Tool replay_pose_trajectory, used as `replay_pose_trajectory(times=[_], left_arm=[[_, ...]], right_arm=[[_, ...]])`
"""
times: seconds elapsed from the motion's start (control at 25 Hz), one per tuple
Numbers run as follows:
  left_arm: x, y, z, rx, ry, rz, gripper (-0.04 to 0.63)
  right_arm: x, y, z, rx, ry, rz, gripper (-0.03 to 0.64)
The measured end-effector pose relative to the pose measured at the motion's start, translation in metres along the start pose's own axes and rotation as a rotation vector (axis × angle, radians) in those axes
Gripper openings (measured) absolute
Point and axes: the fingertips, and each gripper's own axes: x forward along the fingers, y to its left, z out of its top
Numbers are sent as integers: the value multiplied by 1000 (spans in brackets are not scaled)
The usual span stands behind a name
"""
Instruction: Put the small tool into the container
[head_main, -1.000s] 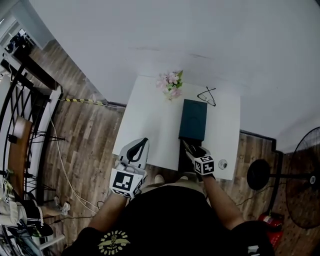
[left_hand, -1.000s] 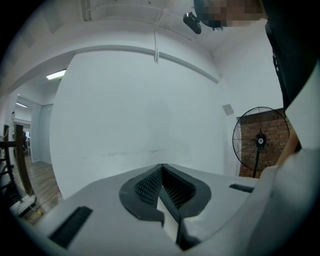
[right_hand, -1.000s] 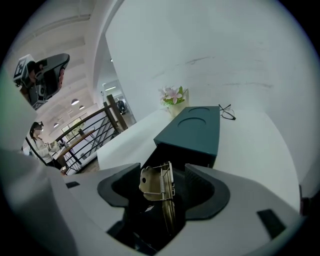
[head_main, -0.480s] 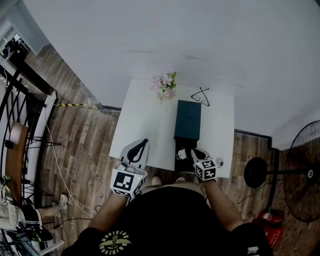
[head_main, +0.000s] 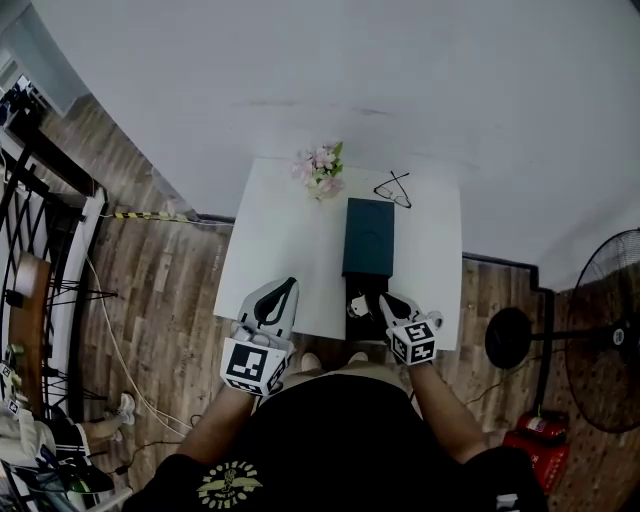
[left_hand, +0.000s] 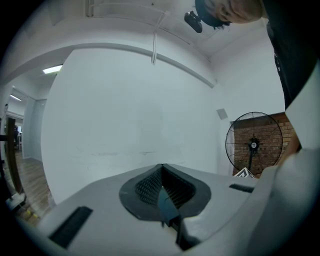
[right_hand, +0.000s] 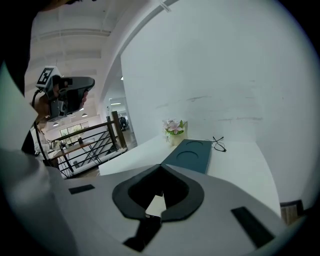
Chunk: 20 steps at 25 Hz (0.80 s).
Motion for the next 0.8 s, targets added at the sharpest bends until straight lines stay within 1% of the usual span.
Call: replay_pose_trajectory(times=[0.16,0.36,0.44,0.52,0.68,0.8], left_arm=[[1,4,-1,-21,-3,1,6],[3,11,3,-80,-34,-6,6],[5,12,4,-68,-37,-6,6],[8,13,0,-56,-22,-4,6],[14,15,-3,-96,-13,-19,6],[17,16,-4,-94,-10,-36,6]], right_arm=[[-9,2,21,-3,-52,-6,2],[-18,9,45,-17,-110,-12,2],[-22,12,56,-18,-137,-10,2],[-27,17,68,-31,-170,-3,2],[-38,27,90,-62,-232,-1,2],[-44,33,100,-77,-259,-3,2]])
